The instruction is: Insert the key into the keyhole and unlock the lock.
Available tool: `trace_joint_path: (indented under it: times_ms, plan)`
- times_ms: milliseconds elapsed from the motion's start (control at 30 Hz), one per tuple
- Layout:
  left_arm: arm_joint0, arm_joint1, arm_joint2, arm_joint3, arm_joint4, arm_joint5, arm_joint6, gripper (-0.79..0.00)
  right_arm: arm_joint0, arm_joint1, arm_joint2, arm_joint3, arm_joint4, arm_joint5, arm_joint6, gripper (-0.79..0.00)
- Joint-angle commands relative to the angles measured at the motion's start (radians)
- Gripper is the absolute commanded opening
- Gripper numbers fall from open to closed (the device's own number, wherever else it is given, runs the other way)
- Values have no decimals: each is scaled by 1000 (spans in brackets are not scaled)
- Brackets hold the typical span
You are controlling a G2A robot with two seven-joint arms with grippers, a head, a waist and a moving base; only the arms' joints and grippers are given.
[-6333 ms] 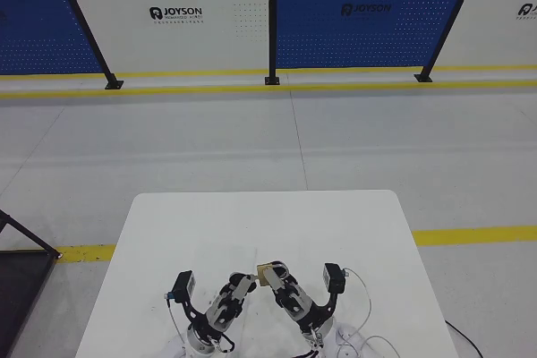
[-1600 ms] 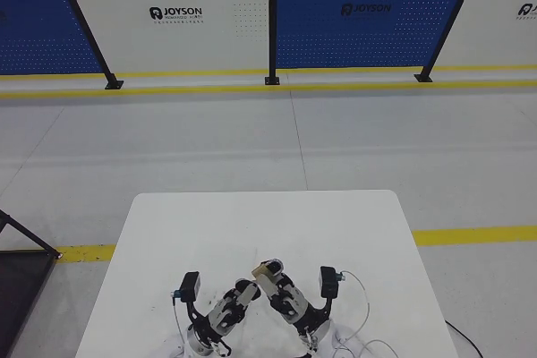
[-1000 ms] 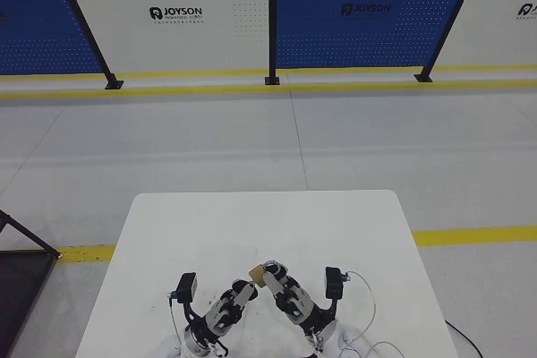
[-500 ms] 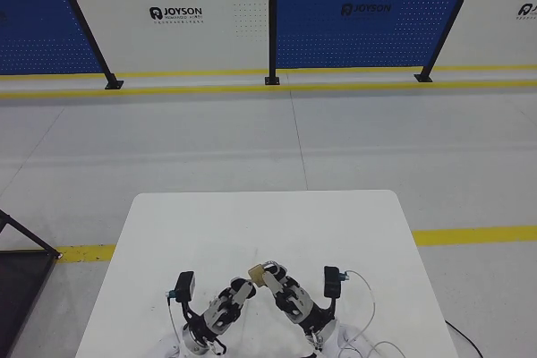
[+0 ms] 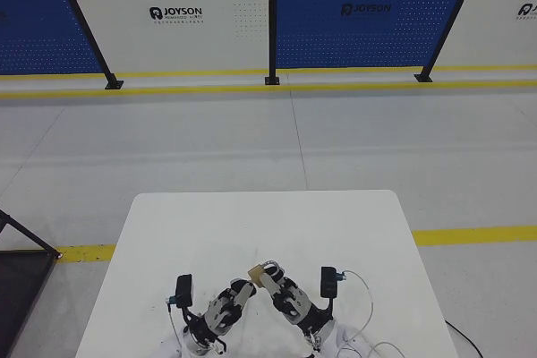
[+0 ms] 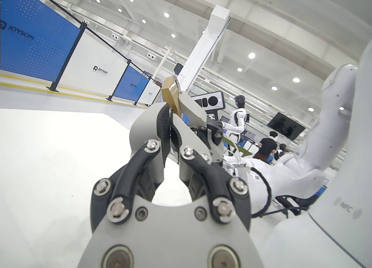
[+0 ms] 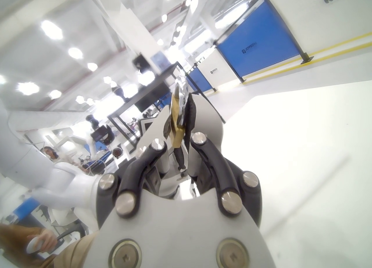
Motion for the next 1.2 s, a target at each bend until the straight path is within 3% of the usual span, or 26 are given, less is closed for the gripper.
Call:
trace_joint_path:
  times_ms: [0,633,1167]
  plan:
    - [0,-2,0,2,25,18,17,-785,-1,1,0,-1,1,2,1,-785]
    - [-12,-16,15,26,270,278,194,-785,-4,7,-2,-10,3,21,3,-785]
    - [-33,-26,23,59,449,601,304,-785,-3,11,-10,-12,4,33,4,-785]
